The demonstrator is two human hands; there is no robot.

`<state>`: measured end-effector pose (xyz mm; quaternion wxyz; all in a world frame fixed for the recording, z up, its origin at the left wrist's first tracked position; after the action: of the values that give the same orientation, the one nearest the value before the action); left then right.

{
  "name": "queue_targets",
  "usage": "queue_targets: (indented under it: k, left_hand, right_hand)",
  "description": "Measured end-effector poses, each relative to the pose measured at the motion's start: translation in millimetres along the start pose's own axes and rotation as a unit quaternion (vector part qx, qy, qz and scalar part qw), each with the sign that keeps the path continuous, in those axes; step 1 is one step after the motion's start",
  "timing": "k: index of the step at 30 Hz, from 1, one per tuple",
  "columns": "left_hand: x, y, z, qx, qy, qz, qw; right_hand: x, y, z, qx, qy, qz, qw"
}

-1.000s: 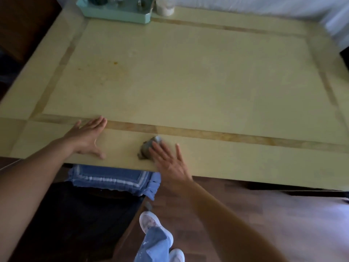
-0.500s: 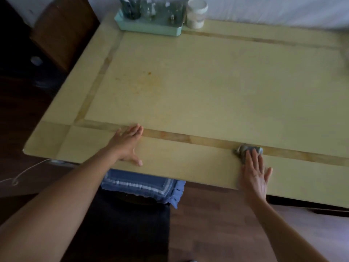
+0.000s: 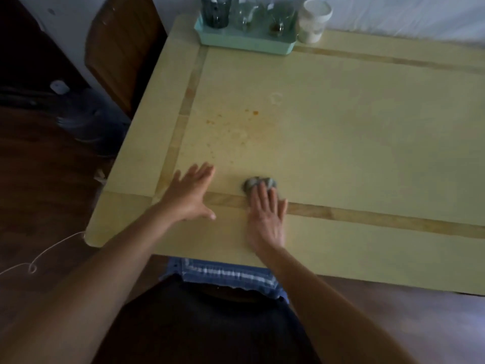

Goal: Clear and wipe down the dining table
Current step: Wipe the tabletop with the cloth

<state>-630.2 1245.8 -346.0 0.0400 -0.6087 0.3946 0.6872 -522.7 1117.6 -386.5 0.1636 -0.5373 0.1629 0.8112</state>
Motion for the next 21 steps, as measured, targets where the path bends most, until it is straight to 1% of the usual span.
queue_targets:
  k: [2,4,6,7,8,9,11,12,14,16,17,18,19,21]
  left_hand:
    - [-10.2,-12.9,49.1,-0.050,-0.032,0.019,0.998]
    - [-7.6,-24.5,79.9,-0.076,-0.064,0.050,0.994]
    - [-3.5,-35.5,96.9,-0.087,-0.081,0.073,0.990]
    - [-3.1,-40.7,102.9,-0.091,-0.084,0.080,0.989]
    - [-3.8,-44.4,107.9,-0.097,-0.086,0.084,0.988]
    - [-3.8,-46.8,111.3,-0.102,-0.090,0.088,0.987]
    - [-1.7,-51.4,117.8,-0.107,-0.094,0.090,0.986]
    - [1.4,-52.5,118.9,-0.107,-0.095,0.093,0.985]
    - [6.9,-55.6,120.7,-0.103,-0.099,0.088,0.986]
    - [8.3,-57.3,120.3,-0.100,-0.108,0.080,0.986]
    - [8.0,-57.5,119.3,-0.100,-0.111,0.078,0.986]
    - [6.7,-57.3,119.6,-0.101,-0.114,0.076,0.985]
    - [5.5,-57.2,120.0,-0.102,-0.116,0.074,0.985]
    - [5.6,-57.2,118.4,-0.104,-0.119,0.077,0.984]
  right_hand:
    - [24.3,-2.0,56.7,-0.104,0.002,0.042,0.994]
    - [40.1,4.4,81.9,-0.205,0.008,0.081,0.975]
    - [43.3,11.7,74.3,-0.306,0.041,0.097,0.946]
    - [38.9,11.6,60.0,-0.329,0.064,0.094,0.938]
    - [30.8,9.0,38.4,-0.315,0.077,0.073,0.943]
    - [17.7,5.1,8.9,-0.259,0.082,0.044,0.961]
    - [-11.7,-0.1,-58.6,-0.095,0.060,0.005,0.994]
    - [-23.0,2.2,-90.4,-0.020,0.044,0.004,0.999]
    - [-44.1,8.4,-129.4,0.094,0.026,-0.025,0.995]
    - [-50.1,5.6,-141.2,0.181,0.033,-0.052,0.982]
    - [-48.5,-1.0,-136.9,0.211,0.029,-0.062,0.975]
    - [-44.7,-12.9,-125.0,0.222,0.021,-0.075,0.972]
    - [-39.3,-28.5,-107.9,0.213,0.012,-0.086,0.973]
    - [-22.7,-58.5,-59.5,0.149,0.008,-0.074,0.986]
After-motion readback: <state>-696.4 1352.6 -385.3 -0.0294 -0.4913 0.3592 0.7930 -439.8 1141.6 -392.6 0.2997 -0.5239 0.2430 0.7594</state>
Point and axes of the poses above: each hand's wrist, its own y-axis away from the middle knuckle, its own x-axis out of the palm, z = x × y, the point moved 7 cm from there along -y, towards the middle knuckle, and after that the axes turned 10 degrees about -x, right-handed, at the moved point
